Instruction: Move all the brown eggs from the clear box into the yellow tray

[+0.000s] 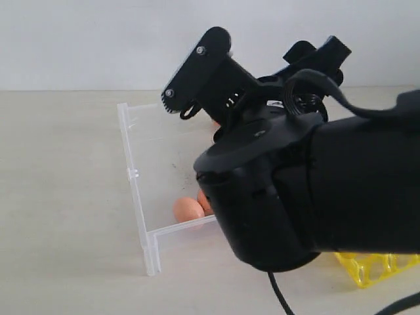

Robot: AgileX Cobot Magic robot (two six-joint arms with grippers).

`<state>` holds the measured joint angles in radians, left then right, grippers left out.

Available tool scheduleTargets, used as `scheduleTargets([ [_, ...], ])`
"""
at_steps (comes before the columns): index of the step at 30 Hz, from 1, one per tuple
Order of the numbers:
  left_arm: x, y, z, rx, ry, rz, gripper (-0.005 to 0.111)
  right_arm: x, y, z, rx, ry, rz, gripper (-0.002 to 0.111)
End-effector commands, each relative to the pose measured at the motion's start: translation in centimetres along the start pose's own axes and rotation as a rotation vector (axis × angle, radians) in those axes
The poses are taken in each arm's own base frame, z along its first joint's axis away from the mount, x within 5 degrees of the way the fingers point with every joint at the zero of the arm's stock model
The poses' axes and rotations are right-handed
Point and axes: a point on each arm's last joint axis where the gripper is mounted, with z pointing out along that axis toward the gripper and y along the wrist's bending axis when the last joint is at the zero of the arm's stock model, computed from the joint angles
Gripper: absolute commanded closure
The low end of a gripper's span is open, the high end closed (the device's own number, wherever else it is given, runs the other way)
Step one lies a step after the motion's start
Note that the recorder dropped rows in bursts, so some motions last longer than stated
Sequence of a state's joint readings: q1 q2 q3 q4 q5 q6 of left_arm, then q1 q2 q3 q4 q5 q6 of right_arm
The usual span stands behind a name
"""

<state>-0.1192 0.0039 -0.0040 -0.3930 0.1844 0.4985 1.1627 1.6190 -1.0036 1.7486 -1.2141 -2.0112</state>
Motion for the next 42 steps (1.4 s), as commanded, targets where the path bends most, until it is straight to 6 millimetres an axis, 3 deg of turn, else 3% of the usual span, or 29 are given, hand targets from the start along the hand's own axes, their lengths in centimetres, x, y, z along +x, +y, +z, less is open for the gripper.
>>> scheduleTargets([
  [1, 0.1, 0.0, 0.0, 0.004, -0.007, -0.014, 0.029, 0.1, -0.4, 1.4, -0.036, 0.007, 0.212, 0.027],
  [5, 0.1, 0.0, 0.0, 0.004, -0.007, -0.014, 0.029, 0.4, -1.3, 4.2, -0.095, 0.027, 0.209, 0.030],
  [9, 0.1, 0.0, 0.0, 0.004, -0.007, -0.014, 0.029, 1.1, -2.6, 6.9, -0.130, 0.052, 0.238, 0.042],
  [12, 0.1, 0.0, 0.0, 0.004, -0.007, -0.014, 0.029, 1.1, -2.6, 8.4, -0.255, 0.022, 0.332, 0.052],
  [17, 0.1, 0.0, 0.0, 0.004, -0.007, -0.014, 0.029, -0.6, -1.1, 8.2, -0.638, -0.098, 0.525, 0.055],
  [20, 0.1, 0.0, 0.0, 0.004, -0.007, -0.014, 0.029, -2.6, -2.3, 8.1, -0.624, -0.183, 0.536, 0.054],
  [22, 0.1, 0.0, 0.0, 0.004, -0.007, -0.014, 0.029, -4.0, -3.0, 7.8, -0.662, -0.208, 0.640, 0.051],
  [27, 0.1, 0.0, 0.0, 0.004, -0.007, -0.014, 0.029, -7.8, -3.5, 5.1, -0.997, -0.311, 0.814, 0.016],
  [30, 0.1, 0.0, 0.0, 0.004, -0.007, -0.014, 0.029, -9.5, -3.8, 3.1, -1.197, -0.429, 0.761, 0.017],
  [34, 0.1, 0.0, 0.0, 0.004, -0.007, -0.014, 0.029, -10.1, -3.8, 0.9, -1.328, -0.668, 0.491, 0.030],
  [39, 0.1, 0.0, 0.0, 0.004, -0.007, -0.014, 0.029, -9.5, -2.3, -0.7, -1.359, -0.757, 0.187, 0.033],
  [42, 0.1, 0.0, 0.0, 0.004, -0.007, -0.014, 0.029, -9.1, -1.1, -0.8, -1.241, -0.716, 0.005, 0.033],
])
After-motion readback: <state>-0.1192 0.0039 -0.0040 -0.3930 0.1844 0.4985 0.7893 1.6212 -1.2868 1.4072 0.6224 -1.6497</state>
